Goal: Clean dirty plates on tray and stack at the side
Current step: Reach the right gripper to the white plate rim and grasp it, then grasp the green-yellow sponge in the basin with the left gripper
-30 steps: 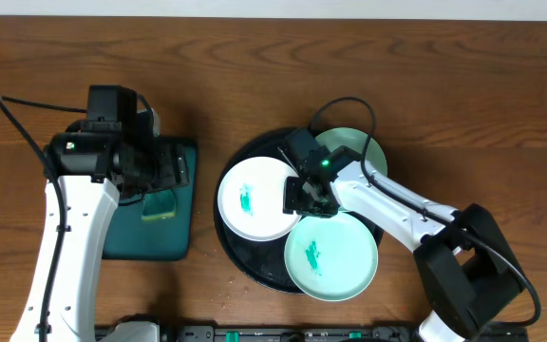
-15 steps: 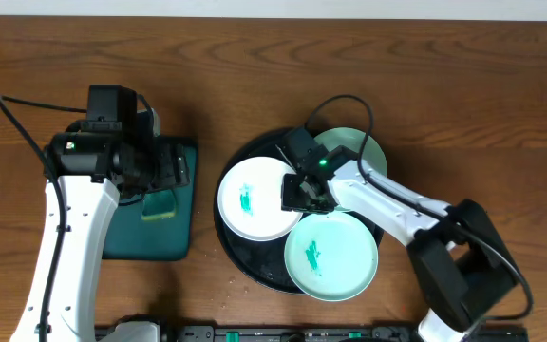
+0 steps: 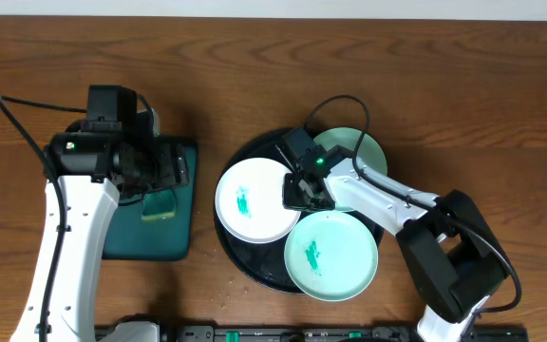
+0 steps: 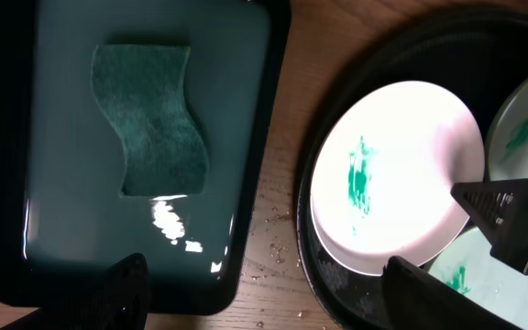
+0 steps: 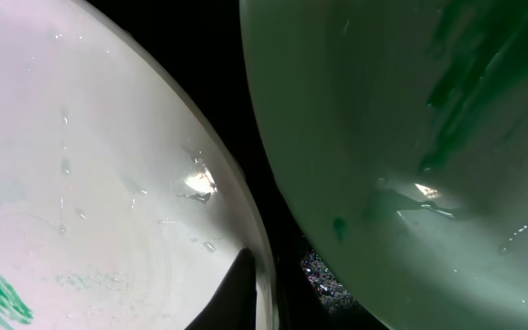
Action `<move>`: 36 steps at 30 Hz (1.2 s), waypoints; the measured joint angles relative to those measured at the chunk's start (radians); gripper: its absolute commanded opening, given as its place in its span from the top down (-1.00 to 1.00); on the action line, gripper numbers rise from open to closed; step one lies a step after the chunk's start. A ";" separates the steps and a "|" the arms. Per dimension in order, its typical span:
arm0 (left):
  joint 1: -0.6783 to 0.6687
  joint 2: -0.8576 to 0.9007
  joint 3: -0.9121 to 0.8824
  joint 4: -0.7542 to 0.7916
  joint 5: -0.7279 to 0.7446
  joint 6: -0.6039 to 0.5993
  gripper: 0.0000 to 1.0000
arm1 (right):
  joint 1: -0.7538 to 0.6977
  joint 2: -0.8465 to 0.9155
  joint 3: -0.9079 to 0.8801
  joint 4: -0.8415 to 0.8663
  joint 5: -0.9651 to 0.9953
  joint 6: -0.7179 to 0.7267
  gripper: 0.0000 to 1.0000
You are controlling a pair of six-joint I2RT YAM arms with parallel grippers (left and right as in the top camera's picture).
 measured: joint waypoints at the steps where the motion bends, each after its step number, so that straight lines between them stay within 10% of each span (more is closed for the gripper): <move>1: 0.000 0.000 0.000 -0.001 0.000 0.000 -0.63 | 0.000 0.000 0.000 0.000 0.000 -0.001 0.92; 18: 0.042 0.163 0.000 0.019 -0.220 -0.043 -0.01 | 0.000 0.000 0.000 -0.001 0.000 -0.026 0.91; 36: 0.124 0.496 -0.003 0.166 -0.227 -0.061 0.00 | 0.000 0.000 0.001 -0.004 0.000 -0.053 0.89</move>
